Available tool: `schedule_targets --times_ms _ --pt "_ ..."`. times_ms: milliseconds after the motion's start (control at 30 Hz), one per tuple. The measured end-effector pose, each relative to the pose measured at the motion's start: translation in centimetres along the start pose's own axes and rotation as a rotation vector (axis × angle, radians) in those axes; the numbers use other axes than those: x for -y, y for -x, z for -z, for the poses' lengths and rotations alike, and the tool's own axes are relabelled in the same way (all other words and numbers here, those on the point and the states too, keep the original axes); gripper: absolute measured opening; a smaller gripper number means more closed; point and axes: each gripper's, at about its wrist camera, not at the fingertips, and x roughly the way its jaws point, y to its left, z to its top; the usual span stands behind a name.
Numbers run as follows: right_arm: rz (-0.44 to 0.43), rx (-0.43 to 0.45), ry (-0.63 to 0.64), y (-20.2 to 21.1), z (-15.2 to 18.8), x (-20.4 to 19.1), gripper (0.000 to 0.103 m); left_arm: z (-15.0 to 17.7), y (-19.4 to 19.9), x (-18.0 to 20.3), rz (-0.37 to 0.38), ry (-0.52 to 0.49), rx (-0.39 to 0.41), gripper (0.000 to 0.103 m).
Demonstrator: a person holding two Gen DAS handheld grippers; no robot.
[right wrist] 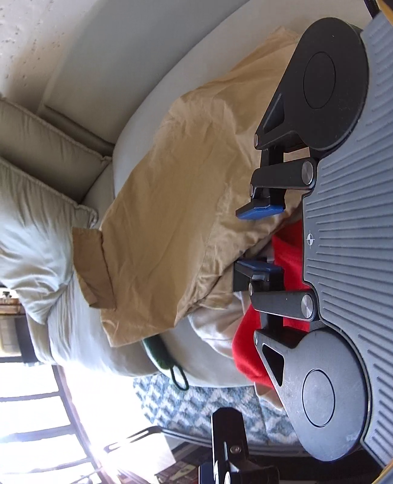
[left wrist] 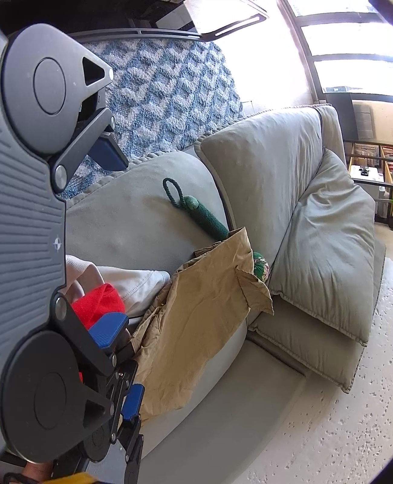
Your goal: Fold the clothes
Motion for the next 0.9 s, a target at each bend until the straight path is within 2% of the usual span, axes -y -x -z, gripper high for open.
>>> schedule_targets --times_ms 67,133,167,233,267,300,333,367,433,467,500,533,567,700,800,900 --pt "0.057 -0.006 0.048 -0.8 -0.2 -0.5 0.031 0.0 -0.1 -0.2 -0.005 0.008 -0.004 0.1" --pt "0.089 -0.008 0.031 -1.5 -0.6 -0.2 0.028 0.1 -0.1 -0.4 -0.008 0.013 -0.006 0.1" --pt "0.102 -0.005 0.018 -1.7 -0.8 0.0 0.022 0.1 -0.1 -0.5 -0.011 0.014 -0.006 0.1" --pt "0.115 0.009 0.0 -1.8 -1.4 0.3 0.021 0.1 -0.1 -0.7 -0.017 0.017 -0.004 0.1" --pt "0.121 0.016 -0.009 -1.8 -1.6 0.4 0.022 0.0 -0.2 -0.8 -0.016 0.019 -0.003 0.1" --pt "0.077 0.011 -0.034 -1.7 -1.8 0.7 0.025 -0.1 -0.2 -0.9 -0.015 0.021 -0.003 0.1" --pt "0.035 -0.005 -0.046 -1.7 -1.7 0.8 0.031 -0.1 -0.1 -0.9 -0.015 0.022 0.0 0.1" --pt "-0.006 -0.024 -0.055 -1.8 -1.7 0.8 0.042 -0.2 0.0 -0.9 -0.014 0.023 0.002 0.1" --pt "-0.006 -0.028 -0.007 -2.0 -1.2 0.4 0.041 -0.3 0.1 -0.9 -0.015 0.024 0.005 0.1" --pt "0.01 -0.037 0.006 -2.2 -1.1 0.3 0.031 -0.2 0.1 -1.0 -0.014 0.025 0.005 0.1" --pt "0.016 -0.05 -0.004 -2.5 -1.0 0.4 0.004 -0.2 0.3 -1.0 -0.014 0.025 0.005 0.1" --pt "0.012 -0.059 -0.026 -2.6 -1.1 0.7 0.004 -0.2 0.5 -1.1 -0.012 0.023 0.008 0.1" --pt "0.027 -0.028 -0.055 -1.8 -1.5 1.1 0.001 -0.2 0.8 -1.1 -0.011 0.021 0.012 0.1" --pt "0.102 0.141 -0.186 3.0 -3.7 3.1 0.0 -0.3 2.5 -1.3 -0.005 0.009 0.043 0.1" --pt "0.165 0.32 -0.326 10.4 -4.9 6.5 0.0 -0.5 4.4 -1.1 0.013 0.007 0.091 0.1" --pt "0.238 0.489 -0.42 19.2 -4.2 9.2 0.0 -0.5 6.9 0.0 0.066 -0.017 0.14 0.1"
